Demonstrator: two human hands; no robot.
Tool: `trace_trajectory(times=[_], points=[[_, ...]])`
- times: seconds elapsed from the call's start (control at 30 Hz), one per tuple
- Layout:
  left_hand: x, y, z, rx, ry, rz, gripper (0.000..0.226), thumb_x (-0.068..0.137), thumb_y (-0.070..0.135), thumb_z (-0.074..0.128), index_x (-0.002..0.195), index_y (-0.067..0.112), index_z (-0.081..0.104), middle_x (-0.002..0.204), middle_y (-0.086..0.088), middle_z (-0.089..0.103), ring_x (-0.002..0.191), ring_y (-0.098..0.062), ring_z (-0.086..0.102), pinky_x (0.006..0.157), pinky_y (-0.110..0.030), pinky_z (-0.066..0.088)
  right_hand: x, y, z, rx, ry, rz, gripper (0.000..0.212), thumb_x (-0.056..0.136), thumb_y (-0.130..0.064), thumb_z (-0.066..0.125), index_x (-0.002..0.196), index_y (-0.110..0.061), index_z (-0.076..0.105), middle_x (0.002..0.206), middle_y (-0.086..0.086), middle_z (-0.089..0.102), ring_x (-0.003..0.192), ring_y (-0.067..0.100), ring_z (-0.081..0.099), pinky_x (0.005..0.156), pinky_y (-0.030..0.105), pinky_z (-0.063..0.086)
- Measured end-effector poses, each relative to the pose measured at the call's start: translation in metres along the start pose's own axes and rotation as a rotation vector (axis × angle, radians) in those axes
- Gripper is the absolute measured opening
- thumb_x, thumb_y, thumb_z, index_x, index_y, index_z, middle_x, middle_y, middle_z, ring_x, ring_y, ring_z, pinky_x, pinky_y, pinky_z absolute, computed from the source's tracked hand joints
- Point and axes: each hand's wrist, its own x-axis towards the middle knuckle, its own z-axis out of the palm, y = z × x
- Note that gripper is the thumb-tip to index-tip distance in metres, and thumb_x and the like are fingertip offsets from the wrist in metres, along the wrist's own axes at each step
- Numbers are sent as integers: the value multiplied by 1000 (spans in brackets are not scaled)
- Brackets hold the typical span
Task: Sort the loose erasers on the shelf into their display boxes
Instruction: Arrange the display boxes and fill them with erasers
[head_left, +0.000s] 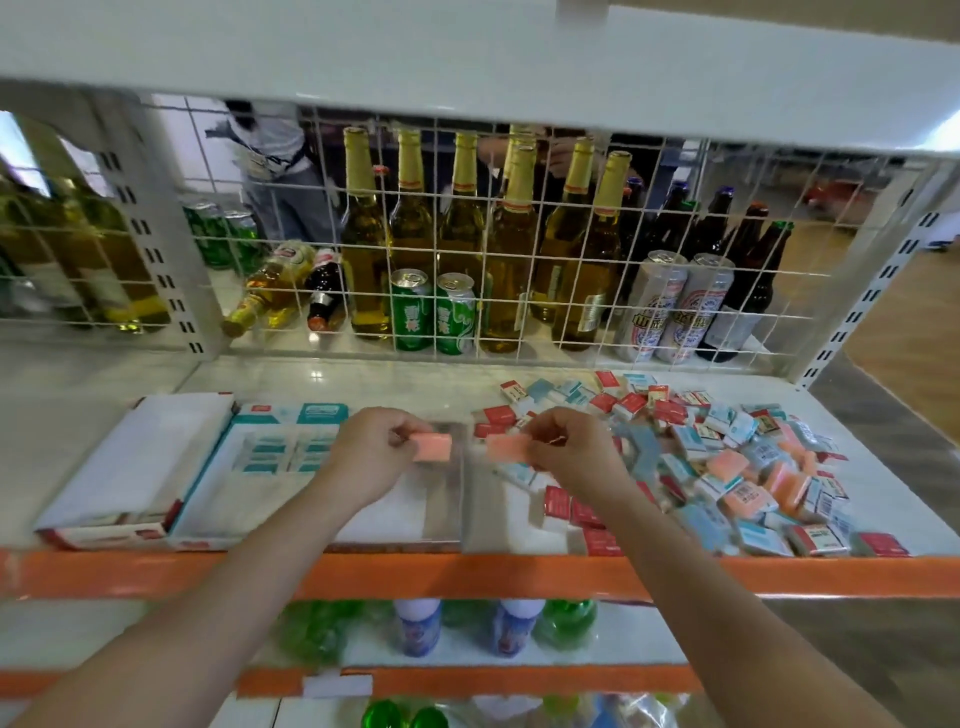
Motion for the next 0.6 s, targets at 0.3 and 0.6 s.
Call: trace_trajectory(times=[0.3,0.6], points=[[-8,-38,-35,199,114,-50,23,88,3,54,107,11,65,113,-5,65,100,-17,59,82,-23,45,23,-28,67,-163,-87,-58,15,85,-13,61,99,-14,64,84,-5,59,76,9,53,54,12,38],[7,-45,-26,309,94,-47,19,87,11,55,104,16,61,110,-1,64,101,-18,59,85,-30,49,33,-33,105,-318,-137,-62,13,87,-9,52,98,-14,59,96,6,64,81,18,56,59,23,42]])
